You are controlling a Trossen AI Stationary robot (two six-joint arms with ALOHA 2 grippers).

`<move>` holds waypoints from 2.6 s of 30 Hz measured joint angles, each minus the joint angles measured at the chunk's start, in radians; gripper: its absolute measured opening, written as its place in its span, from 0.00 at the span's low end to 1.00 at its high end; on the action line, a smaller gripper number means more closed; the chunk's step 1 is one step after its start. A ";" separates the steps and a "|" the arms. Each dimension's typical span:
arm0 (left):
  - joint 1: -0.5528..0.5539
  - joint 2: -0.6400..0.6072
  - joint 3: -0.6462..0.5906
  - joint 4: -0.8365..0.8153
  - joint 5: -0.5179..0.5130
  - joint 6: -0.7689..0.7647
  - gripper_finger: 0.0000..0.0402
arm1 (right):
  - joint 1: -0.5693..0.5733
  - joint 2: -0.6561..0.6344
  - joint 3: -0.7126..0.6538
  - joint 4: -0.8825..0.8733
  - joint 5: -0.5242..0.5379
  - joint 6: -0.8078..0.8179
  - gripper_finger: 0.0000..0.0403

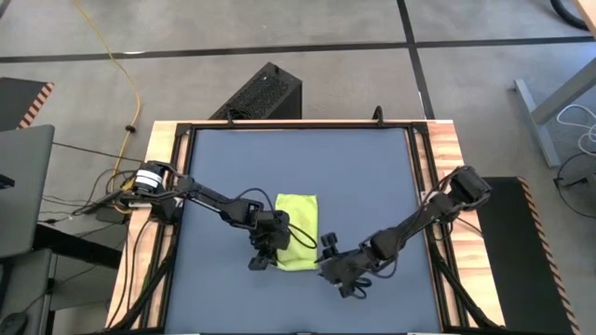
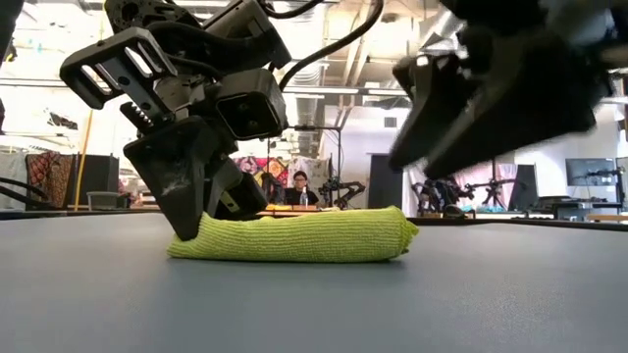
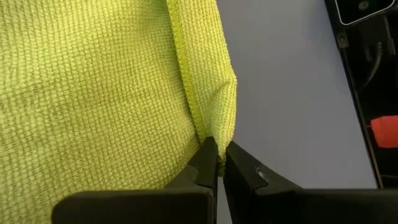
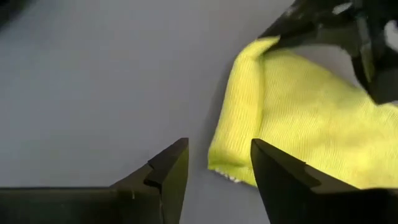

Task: Roll towel
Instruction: Roll the green microfiber towel

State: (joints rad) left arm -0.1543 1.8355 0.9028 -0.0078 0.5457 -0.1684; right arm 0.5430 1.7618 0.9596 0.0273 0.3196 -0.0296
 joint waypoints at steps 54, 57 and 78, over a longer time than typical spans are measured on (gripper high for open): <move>-0.028 -0.009 -0.182 0.341 -0.030 -0.358 0.00 | -0.069 0.139 -0.159 0.318 -0.325 0.936 0.05; -0.028 -0.007 -0.176 0.338 -0.034 -0.399 0.00 | -0.068 0.138 -0.200 0.386 -0.326 1.027 0.05; 0.074 -0.003 -0.174 0.276 0.091 -0.784 0.12 | -0.112 0.138 -0.200 0.327 -0.412 1.358 0.05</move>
State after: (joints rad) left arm -0.0798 1.8326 0.7286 0.2679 0.6368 -0.9522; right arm 0.4306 1.8996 0.7593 0.3547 -0.0928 1.3285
